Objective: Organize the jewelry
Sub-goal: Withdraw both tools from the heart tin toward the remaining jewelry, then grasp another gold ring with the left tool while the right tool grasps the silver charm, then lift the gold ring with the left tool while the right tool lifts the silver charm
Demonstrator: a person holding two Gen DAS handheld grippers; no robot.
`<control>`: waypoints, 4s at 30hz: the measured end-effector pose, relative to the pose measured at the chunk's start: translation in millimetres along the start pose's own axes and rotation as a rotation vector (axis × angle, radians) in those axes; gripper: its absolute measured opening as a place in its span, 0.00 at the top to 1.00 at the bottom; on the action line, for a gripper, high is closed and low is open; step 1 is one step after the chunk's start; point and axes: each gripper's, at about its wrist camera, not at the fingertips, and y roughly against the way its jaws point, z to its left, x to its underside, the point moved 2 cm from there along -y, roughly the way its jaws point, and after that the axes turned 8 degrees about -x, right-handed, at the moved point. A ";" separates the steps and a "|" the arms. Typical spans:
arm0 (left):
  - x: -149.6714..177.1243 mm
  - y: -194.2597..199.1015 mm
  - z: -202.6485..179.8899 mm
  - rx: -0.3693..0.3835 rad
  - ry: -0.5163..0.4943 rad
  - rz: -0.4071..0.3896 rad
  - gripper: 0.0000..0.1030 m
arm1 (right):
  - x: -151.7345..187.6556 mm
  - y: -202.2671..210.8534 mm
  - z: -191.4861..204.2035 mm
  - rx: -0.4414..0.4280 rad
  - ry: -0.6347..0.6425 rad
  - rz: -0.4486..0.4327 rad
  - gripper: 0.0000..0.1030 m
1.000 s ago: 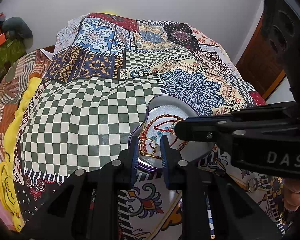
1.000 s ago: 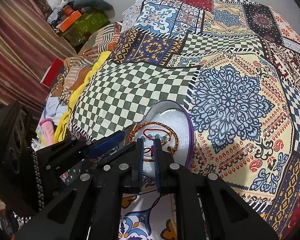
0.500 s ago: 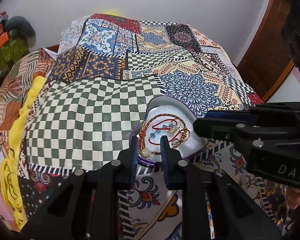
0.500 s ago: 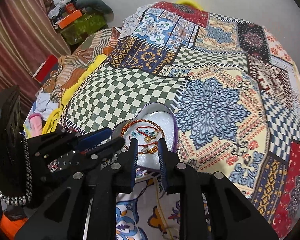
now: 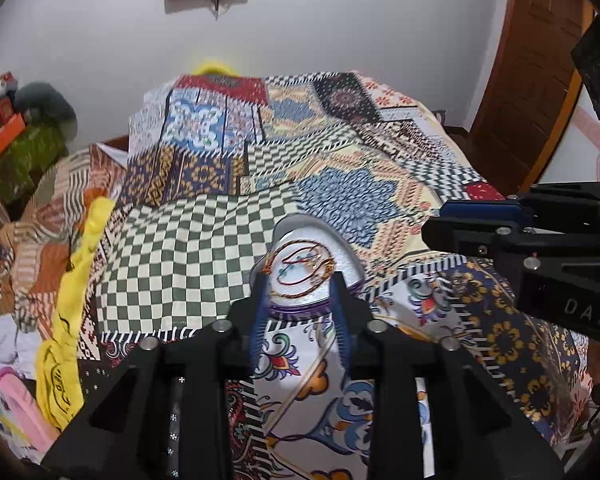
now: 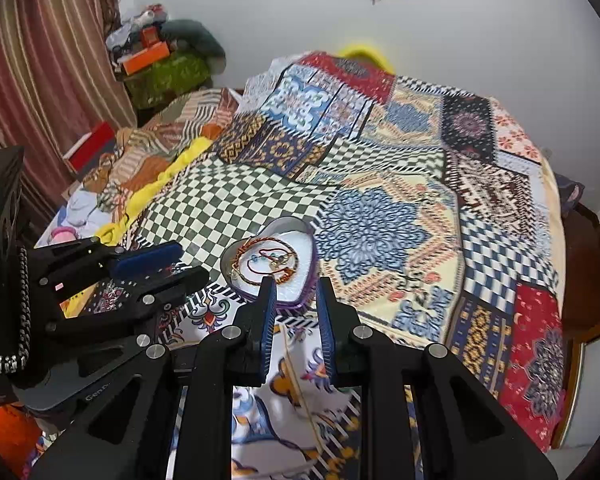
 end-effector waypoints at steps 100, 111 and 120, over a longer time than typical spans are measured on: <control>46.5 -37.9 -57.6 0.173 -0.004 0.075 0.80 | 46.6 -44.3 -87.8 -0.172 -0.181 0.168 0.84; 45.4 -34.5 -53.3 0.174 0.010 0.067 0.80 | 48.6 -44.6 -83.2 -0.169 -0.157 0.174 0.85; 45.4 -22.6 -48.2 0.163 0.022 0.051 0.80 | 39.2 -30.3 -73.7 -0.192 -0.162 0.128 0.86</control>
